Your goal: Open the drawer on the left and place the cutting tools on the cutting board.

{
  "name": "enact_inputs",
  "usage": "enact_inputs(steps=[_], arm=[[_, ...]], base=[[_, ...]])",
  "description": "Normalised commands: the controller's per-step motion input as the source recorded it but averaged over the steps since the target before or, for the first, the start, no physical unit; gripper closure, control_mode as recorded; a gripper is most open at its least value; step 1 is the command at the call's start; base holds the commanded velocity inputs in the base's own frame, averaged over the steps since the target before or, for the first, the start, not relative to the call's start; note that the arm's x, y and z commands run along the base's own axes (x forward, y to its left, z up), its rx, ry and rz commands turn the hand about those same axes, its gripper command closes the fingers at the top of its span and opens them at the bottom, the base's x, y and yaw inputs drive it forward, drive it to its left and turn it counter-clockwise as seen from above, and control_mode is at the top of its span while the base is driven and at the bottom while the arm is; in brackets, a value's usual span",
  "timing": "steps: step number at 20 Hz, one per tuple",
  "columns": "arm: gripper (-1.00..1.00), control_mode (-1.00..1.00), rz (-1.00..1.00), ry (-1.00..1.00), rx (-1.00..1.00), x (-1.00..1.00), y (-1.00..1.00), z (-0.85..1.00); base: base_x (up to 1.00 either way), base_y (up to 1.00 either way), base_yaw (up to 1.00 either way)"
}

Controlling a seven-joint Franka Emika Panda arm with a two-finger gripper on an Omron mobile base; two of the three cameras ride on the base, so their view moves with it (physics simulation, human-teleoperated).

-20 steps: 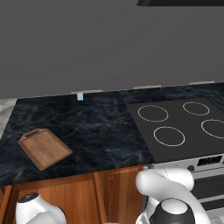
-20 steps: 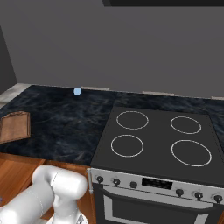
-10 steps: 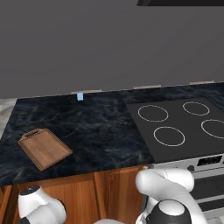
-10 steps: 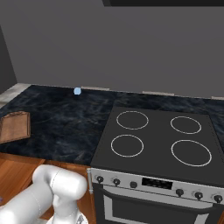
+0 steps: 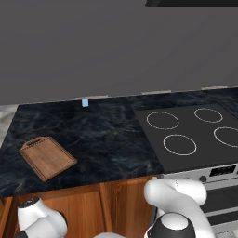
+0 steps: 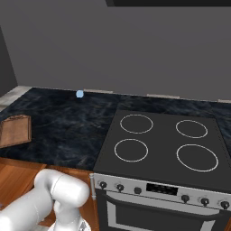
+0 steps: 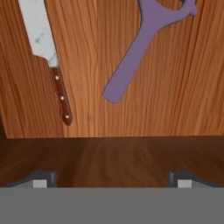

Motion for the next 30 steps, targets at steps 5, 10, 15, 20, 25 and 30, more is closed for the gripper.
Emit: enact_inputs(steps=[5, 10, 15, 20, 25, 30], arm=[[-1.0, -1.0, 0.0, 0.0, -0.03, 0.02, 0.01, -0.24], [-1.0, -1.0, 0.0, 0.0, 0.0, 0.06, 0.09, -0.2], [-1.0, -1.0, 0.0, 0.0, 0.0, 0.08, 0.09, -0.22], [-1.0, -1.0, 0.0, 0.0, 0.0, 0.05, 0.14, -0.22], [-1.0, -1.0, 0.0, 0.0, 0.0, 0.12, 0.25, -0.13], [-1.0, -1.0, 0.0, 0.0, 0.0, 0.17, 0.28, -0.14]], base=[[0.0, 0.0, 0.0], [0.0, 0.0, 0.0], [0.0, 0.0, 0.0], [0.0, 0.0, 0.0], [0.0, 0.0, 0.0], [0.0, 0.0, 0.0]])
